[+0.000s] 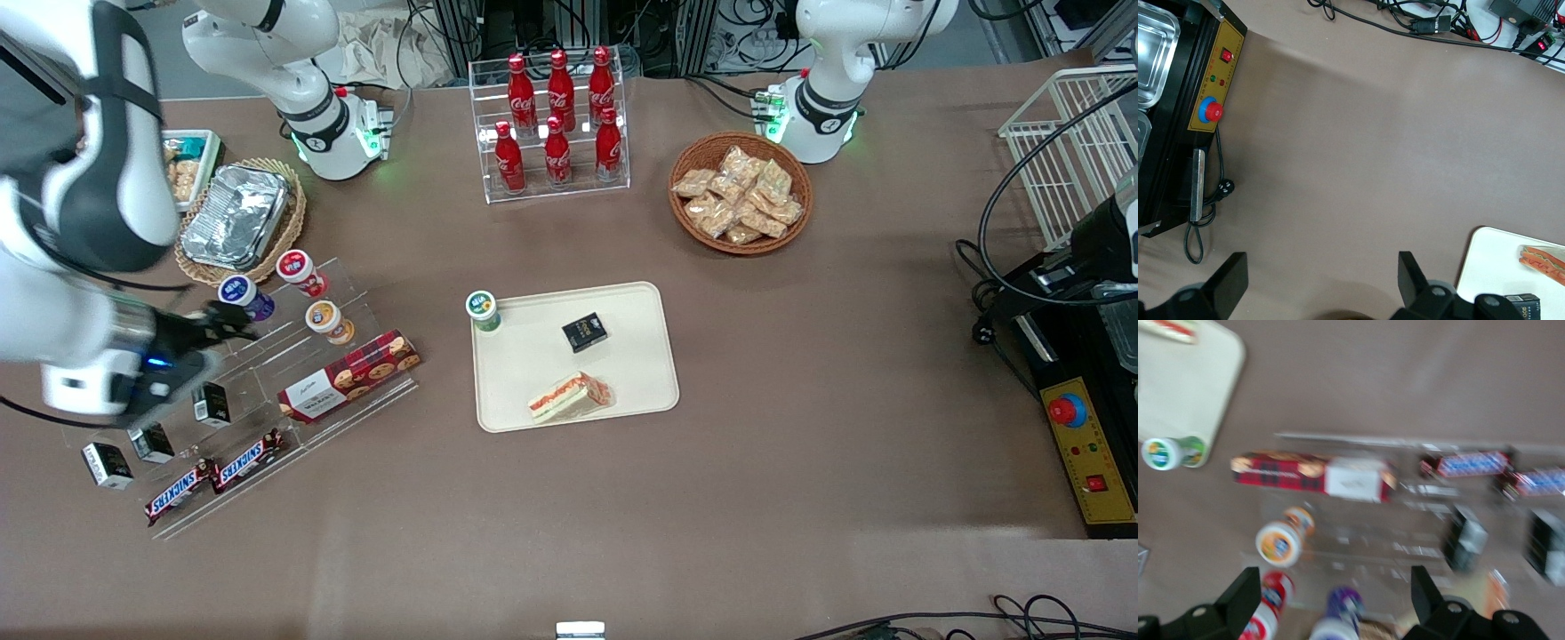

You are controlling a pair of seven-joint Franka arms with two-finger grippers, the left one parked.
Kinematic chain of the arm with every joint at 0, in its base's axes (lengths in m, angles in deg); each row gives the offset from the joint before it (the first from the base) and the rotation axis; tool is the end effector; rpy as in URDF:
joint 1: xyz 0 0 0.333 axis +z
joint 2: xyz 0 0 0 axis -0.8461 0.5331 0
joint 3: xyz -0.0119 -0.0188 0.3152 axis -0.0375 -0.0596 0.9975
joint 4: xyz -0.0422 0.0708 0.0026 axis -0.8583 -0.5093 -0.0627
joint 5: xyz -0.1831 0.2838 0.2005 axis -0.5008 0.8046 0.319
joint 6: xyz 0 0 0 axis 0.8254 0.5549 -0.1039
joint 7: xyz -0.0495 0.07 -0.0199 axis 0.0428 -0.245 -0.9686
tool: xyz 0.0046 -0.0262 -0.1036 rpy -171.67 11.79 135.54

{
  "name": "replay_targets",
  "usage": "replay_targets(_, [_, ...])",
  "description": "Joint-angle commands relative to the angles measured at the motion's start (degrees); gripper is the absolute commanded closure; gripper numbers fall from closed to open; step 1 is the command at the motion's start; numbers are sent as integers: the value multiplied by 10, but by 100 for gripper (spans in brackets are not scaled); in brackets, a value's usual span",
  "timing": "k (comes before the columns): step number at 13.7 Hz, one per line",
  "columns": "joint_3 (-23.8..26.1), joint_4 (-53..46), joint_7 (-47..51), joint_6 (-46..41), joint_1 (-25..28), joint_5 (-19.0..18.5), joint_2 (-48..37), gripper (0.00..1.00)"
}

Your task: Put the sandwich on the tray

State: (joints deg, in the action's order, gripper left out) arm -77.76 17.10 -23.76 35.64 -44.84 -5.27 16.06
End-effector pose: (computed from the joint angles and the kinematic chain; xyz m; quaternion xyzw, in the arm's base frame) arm 0.6096 0.0014 0.5084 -0.9601 -0.2700 0.0628 0.0359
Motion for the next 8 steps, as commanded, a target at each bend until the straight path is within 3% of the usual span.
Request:
replay_targets(1, [13, 21, 49, -5, -26, -51, -45, 0])
replay_targets(8, [14, 26, 131, -15, -68, -66, -96, 0])
